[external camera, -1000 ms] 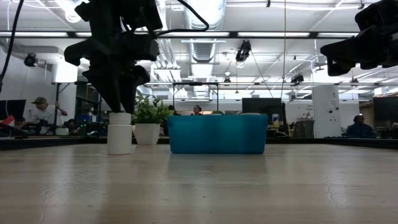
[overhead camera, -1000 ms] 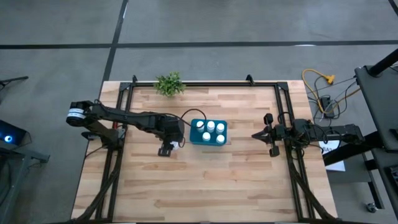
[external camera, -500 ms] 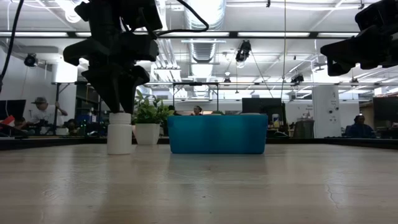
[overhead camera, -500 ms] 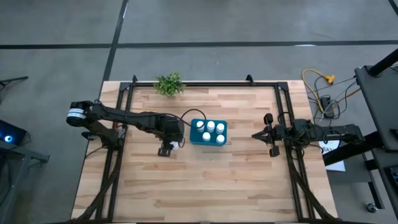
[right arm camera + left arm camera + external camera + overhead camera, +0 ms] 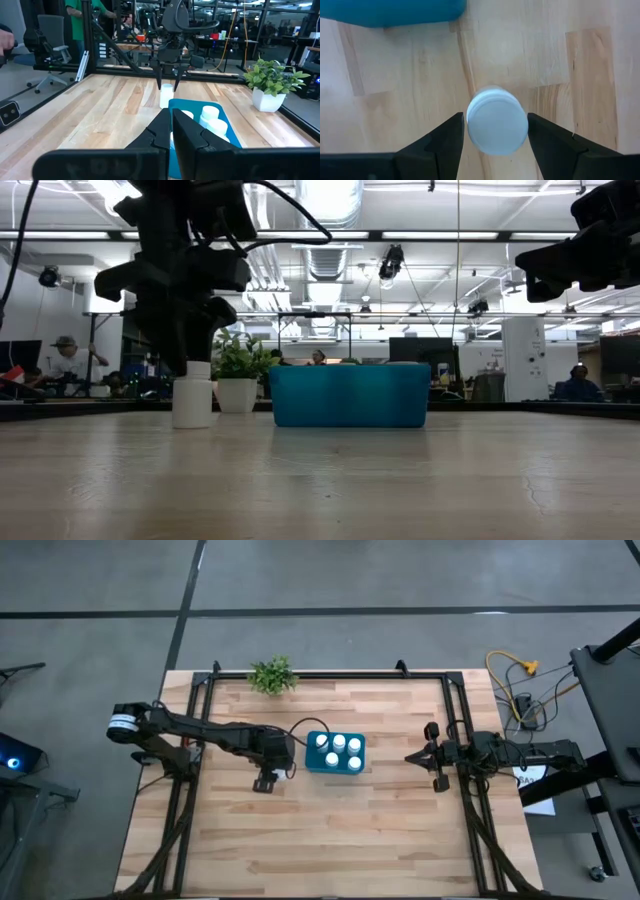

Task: Pick and place pill bottles into a basket
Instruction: Put the white medicine bottle into the blue bin

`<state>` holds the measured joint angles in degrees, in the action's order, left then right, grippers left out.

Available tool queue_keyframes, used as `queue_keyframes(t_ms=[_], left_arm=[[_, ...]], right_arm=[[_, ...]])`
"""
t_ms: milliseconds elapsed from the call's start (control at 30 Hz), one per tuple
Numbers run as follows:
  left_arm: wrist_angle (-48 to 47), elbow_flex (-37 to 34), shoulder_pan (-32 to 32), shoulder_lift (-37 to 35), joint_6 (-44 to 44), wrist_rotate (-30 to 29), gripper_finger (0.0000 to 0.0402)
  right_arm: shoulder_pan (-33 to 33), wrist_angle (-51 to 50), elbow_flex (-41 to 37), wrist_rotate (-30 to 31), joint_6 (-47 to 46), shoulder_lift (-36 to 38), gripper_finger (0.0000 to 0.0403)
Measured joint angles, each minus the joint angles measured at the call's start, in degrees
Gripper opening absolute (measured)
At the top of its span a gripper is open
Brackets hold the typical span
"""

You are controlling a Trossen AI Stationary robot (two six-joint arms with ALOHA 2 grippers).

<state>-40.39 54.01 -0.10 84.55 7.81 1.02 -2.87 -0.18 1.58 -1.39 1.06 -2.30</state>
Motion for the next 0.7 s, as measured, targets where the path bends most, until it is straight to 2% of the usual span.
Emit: queue_keyframes(t_ms=[700], left_arm=[[3.64,-2.07,0.0,0.0,0.02,0.02,0.0198]], right_arm=[[0.01,0.01,0.0,0.0,0.0,-0.02,0.0009]])
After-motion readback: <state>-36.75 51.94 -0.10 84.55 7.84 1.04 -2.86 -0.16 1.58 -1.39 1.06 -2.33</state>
